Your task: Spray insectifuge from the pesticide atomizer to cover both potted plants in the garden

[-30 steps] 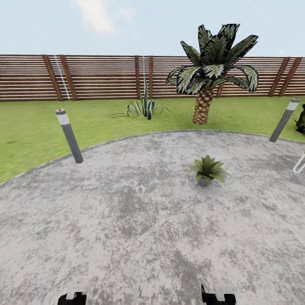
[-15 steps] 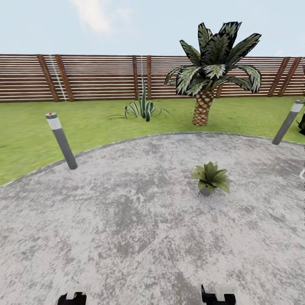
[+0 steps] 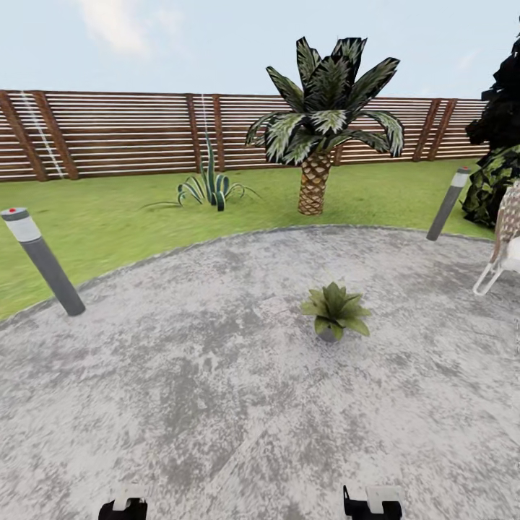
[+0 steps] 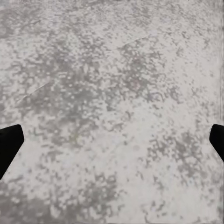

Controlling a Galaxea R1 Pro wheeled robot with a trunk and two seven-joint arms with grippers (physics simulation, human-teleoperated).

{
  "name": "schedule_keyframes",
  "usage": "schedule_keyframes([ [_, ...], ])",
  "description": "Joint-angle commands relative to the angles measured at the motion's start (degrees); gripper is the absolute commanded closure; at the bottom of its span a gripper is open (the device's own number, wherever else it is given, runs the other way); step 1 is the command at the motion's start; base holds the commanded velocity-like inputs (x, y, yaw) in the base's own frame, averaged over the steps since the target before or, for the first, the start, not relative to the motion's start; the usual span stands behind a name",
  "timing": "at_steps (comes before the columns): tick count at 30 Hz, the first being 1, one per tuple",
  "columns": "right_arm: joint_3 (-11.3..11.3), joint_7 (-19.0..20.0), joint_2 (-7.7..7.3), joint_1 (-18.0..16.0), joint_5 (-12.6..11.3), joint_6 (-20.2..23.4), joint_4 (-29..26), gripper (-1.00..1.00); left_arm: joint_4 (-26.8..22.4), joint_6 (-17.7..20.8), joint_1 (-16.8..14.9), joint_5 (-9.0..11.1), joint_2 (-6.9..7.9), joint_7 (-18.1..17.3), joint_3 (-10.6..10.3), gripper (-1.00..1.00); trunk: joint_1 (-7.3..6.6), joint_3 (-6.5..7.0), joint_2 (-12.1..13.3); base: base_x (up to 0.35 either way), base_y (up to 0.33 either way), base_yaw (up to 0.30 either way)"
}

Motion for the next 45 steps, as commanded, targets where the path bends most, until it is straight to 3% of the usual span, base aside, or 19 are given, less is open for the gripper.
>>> schedule_keyframes([
  [1, 0.12, -0.55, 0.0, -0.05, 0.56, -0.02, 0.07, -1.0, 0.03, -0.17, -0.02, -0.17, 0.02, -0.27, 0.33, 1.0, 0.02, -0.05, -0.02, 0.282, 0.0, -0.275],
  [17, 0.12, -0.55, 0.0, -0.05, 0.56, -0.02, 0.07, -1.0, 0.03, -0.17, -0.02, -0.17, 0.02, -0.27, 0.33, 1.0, 0.02, -0.05, -0.02, 0.03, 0.0, -0.275],
  [30, 0.12, -0.58, 0.02, -0.05, 0.56, -0.02, 0.07, -1.0, 0.01, -0.17, -0.02, -0.17, 0.02, -0.27, 0.33, 1.0, 0.02, -0.05, -0.02, 0.306, 0.0, -0.261],
  [36, 0.12, -0.57, 0.08, -0.05, 0.56, -0.02, 0.07, -1.0, 0.03, -0.17, -0.02, -0.21, 0.02, -0.27, 0.33, 1.0, 0.02, -0.05, -0.02, 0.339, -0.038, -0.059],
  [45, 0.12, -0.55, 0.08, -0.05, 0.56, -0.02, 0.07, -1.0, 0.03, -0.17, -0.02, -0.21, 0.02, -0.27, 0.31, 1.0, 0.02, 0.1, -0.02, 0.021, -0.003, -0.149],
])
